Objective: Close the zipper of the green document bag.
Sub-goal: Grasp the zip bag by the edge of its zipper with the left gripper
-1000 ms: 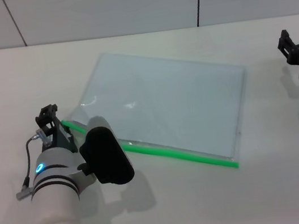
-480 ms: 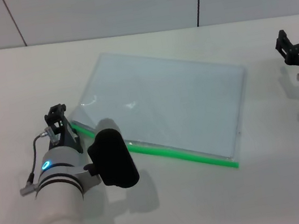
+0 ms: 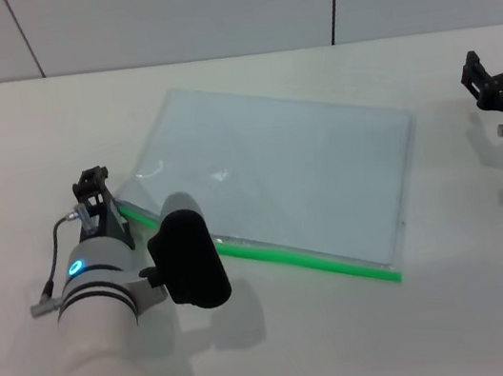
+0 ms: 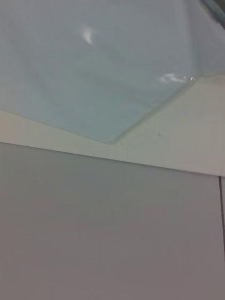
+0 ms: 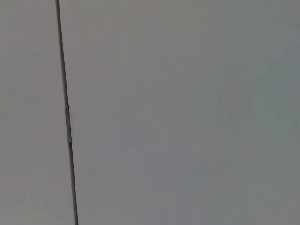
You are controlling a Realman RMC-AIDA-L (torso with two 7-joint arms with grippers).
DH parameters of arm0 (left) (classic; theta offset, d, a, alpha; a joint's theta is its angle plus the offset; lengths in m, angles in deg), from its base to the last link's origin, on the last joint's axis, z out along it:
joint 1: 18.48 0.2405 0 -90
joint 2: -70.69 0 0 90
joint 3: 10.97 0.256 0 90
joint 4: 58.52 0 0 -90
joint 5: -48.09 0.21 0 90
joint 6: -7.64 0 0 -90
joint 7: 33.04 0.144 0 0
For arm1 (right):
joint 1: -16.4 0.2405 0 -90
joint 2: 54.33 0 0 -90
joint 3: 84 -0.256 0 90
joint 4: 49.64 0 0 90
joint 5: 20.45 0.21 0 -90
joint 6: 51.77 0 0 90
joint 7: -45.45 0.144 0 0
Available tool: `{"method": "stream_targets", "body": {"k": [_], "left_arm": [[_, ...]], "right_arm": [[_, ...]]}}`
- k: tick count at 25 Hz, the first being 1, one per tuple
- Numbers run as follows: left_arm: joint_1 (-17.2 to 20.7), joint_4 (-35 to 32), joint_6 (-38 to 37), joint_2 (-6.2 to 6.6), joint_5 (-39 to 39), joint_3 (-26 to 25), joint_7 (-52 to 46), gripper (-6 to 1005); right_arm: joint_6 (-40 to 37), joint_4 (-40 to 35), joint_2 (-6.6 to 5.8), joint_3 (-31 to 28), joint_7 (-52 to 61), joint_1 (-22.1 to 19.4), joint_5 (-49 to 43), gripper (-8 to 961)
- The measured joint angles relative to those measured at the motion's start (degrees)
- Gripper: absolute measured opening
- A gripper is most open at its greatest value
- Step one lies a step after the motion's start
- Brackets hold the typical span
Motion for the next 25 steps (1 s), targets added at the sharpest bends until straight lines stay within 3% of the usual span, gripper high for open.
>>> {"method": "stream_targets", "body": {"k": [25], "left_arm": [[-1.5,2.1,-5.4,-0.13,-0.1,-0.1,1.7,468]], "right_arm": [[0.1,-1.7,0.18,0.0,-2.1,0.0,0.1,711]]}}
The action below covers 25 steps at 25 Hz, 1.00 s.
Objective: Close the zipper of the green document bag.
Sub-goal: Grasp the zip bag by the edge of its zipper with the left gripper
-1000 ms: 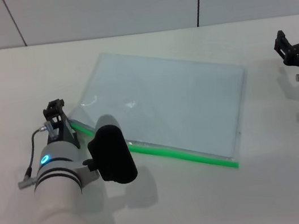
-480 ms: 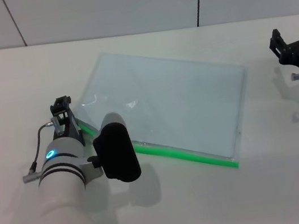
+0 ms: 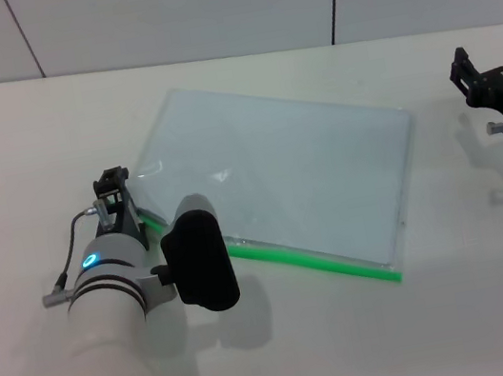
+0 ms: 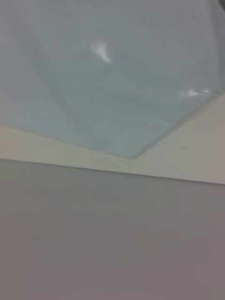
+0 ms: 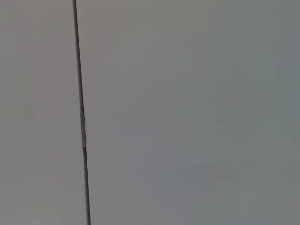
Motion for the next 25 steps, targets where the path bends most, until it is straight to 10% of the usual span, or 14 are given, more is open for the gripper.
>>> {"method": "stream_targets", "body": {"k": [25], "left_arm": [[-1.3,0.6,-3.0,-0.11,0.2,0.3,5.6,466]], "right_arm": [[-0.1,-0.4,0.0,0.0,-1.6,0.1,0.0,711]]}}
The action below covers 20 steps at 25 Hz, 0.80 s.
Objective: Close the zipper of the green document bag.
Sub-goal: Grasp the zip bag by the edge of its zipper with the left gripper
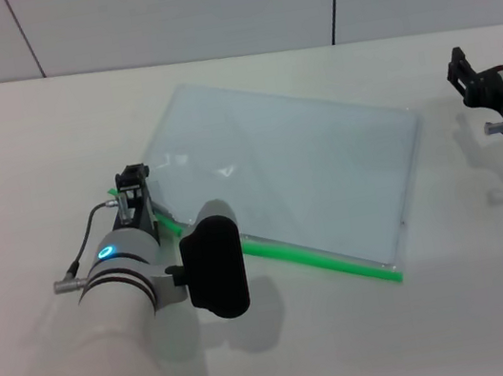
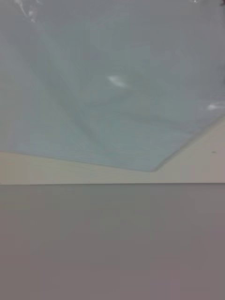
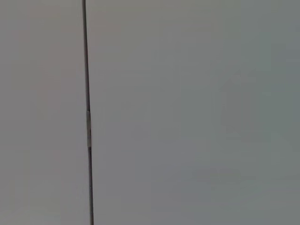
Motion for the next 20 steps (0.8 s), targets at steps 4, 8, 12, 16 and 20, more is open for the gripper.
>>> {"method": "stream_targets", "body": {"k": [4,8,12,16,20], "left_arm": [[-0.2,0.0,-0.2,-0.01,-0.2,0.0,0.1,466],[-0.4,0.0,-0.2,-0.02,-0.2,0.0,0.7,465],[-0.4,0.0,-0.5,-0.1,0.0,0.0,0.9,465],[-0.4,0.0,-0.6,-0.1,0.2,0.0,1.0,427],[-0.4,0.0,-0.6,-0.09,0.2,0.0,1.0,350]], "right_arm": [[0.0,-0.1,0.0,0.0,0.0,0.0,0.0,711],[0.0,-0.1,0.0,0.0,0.0,0.0,-0.1,711],[0.0,-0.1,0.0,0.0,0.0,0.0,-0.1,711],[0.0,-0.2,0.0,0.0,0.0,0.0,-0.2,711],[0.0,-0.2,0.0,0.6,0.0,0.0,-0.2,711]]}}
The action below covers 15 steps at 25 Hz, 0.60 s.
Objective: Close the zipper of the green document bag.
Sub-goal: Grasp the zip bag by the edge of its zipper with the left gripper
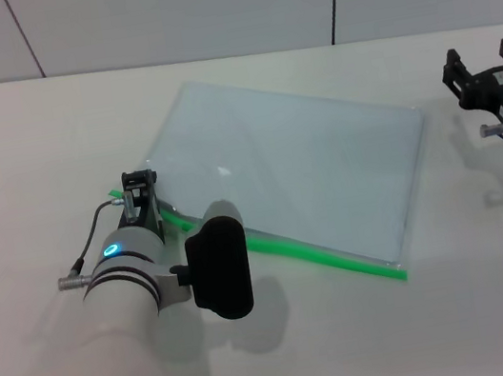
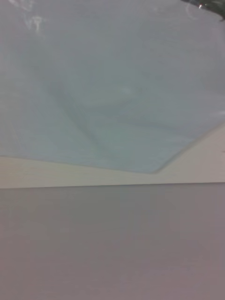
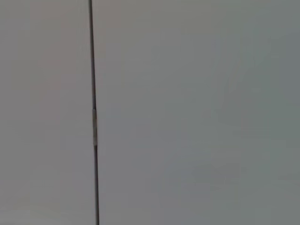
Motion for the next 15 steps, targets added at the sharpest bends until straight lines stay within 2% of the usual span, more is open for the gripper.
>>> {"method": "stream_targets", "body": {"k": [5,11,13,15], "left_arm": [[0.0,-0.1,0.0,0.0,0.0,0.0,0.0,219],[0.0,-0.6,0.6,-0.03,0.1,0.3,-0.3,217],[0.0,-0.7,0.6,-0.04,0.1,0.3,-0.3,97],[0.0,-1.0,0.7,-0.05,0.2,0.3,-0.3,90]], "right_arm": [[0.0,0.0,0.0,0.2,0.0,0.0,0.0,711],[0.0,-0.3,0.0,0.4,-0.6,0.0,-0.1,710],[0.0,-0.5,0.0,0.6,-0.6,0.0,-0.1,710],[0.0,-0.7,0.0,0.9,-0.6,0.0,-0.1,710]]}}
